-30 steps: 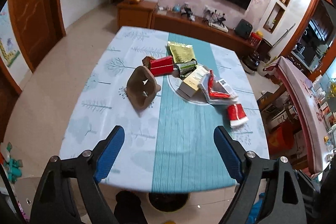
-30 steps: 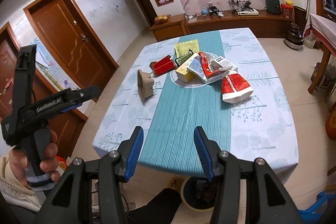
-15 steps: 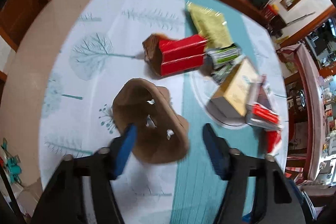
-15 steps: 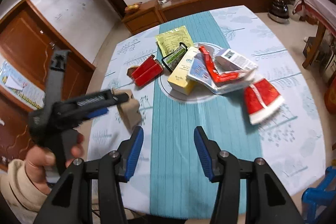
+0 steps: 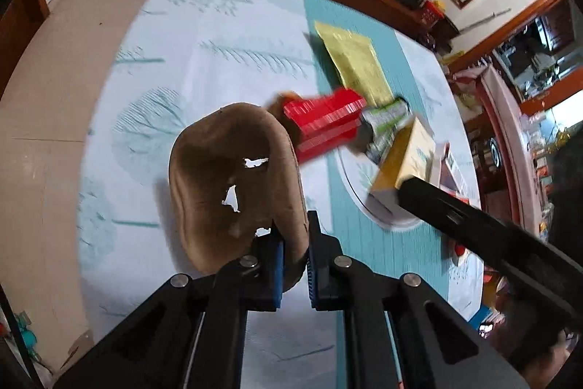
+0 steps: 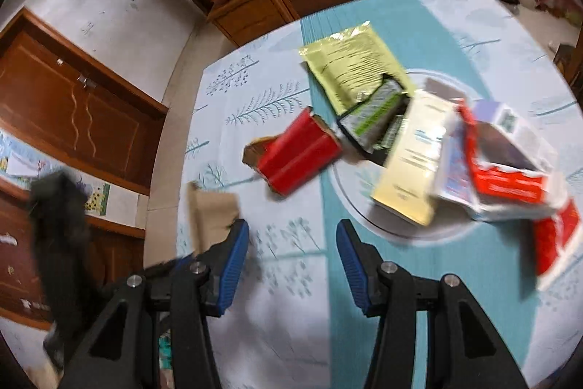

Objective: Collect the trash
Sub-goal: 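Grasp the brown cup holder with the left gripper while the right grasps the red box, then carry both items down over the black bin and open both grippers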

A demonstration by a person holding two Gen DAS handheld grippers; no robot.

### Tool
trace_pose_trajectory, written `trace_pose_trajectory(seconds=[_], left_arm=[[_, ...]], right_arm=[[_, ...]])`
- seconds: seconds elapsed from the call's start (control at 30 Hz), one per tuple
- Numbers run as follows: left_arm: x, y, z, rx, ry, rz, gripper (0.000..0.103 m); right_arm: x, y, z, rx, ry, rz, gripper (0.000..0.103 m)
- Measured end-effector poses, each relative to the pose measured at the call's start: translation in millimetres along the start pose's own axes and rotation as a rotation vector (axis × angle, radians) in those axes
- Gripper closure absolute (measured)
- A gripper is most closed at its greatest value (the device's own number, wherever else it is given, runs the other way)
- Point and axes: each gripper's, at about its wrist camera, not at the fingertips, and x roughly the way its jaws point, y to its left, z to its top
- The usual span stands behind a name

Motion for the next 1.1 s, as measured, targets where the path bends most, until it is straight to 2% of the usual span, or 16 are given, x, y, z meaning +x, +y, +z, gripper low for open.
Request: trace_pose_trajectory(seconds=[0.03, 0.17, 0.33, 0.5, 0.57, 0.7, 0.87, 0.9, 0.93, 0.97, 1.0, 1.1], left_arm=[[-4, 7, 4, -0.009, -0.011, 0.0, 0.095], [-19, 28, 19, -0.019, -0.058, 0.008, 0.095], [-28, 50, 29, -0.049, -0.078, -0.002, 0.095], [-24, 60, 35, -0.061, -0.081, 0.007, 0.095], [-22, 65, 37, -0.074, -0.078, 0.008, 0.095], [-17, 71, 40, -0.085, -0.075, 0.016, 0.095], [-15, 73, 42, -0.088, -0.07, 0.013, 0.095], [-16, 72, 41, -0.085, -0.07, 0.013, 0.095], [-17, 71, 40, -0.078, -0.069, 0.013, 0.095], [-17, 69, 39, -0.071, -0.069, 0.014, 0.095], [-18, 68, 37, -0.065, -0.069, 0.016, 0.095], [-21, 60, 32, -0.033, -0.068, 0.018, 0.095]], right_arm=[[10, 3, 6, 0.016, 0.013, -0.001, 0.052], [43, 8, 24, 0.09, 0.047, -0.021, 0.032], [76, 0, 44, 0.248, 0.035, -0.048, 0.031], [91, -10, 54, 0.391, 0.038, -0.065, 0.029], [97, -9, 59, 0.413, 0.044, -0.099, 0.024], [109, 0, 71, 0.412, 0.067, -0.211, 0.023], [135, 13, 76, 0.321, 0.151, -0.331, 0.023], [137, 17, 74, 0.289, 0.147, -0.351, 0.025], [138, 20, 72, 0.261, 0.148, -0.364, 0.03], [137, 22, 70, 0.236, 0.141, -0.375, 0.039], [134, 23, 67, 0.215, 0.125, -0.373, 0.042], [124, 14, 57, 0.214, 0.116, -0.294, 0.05]])
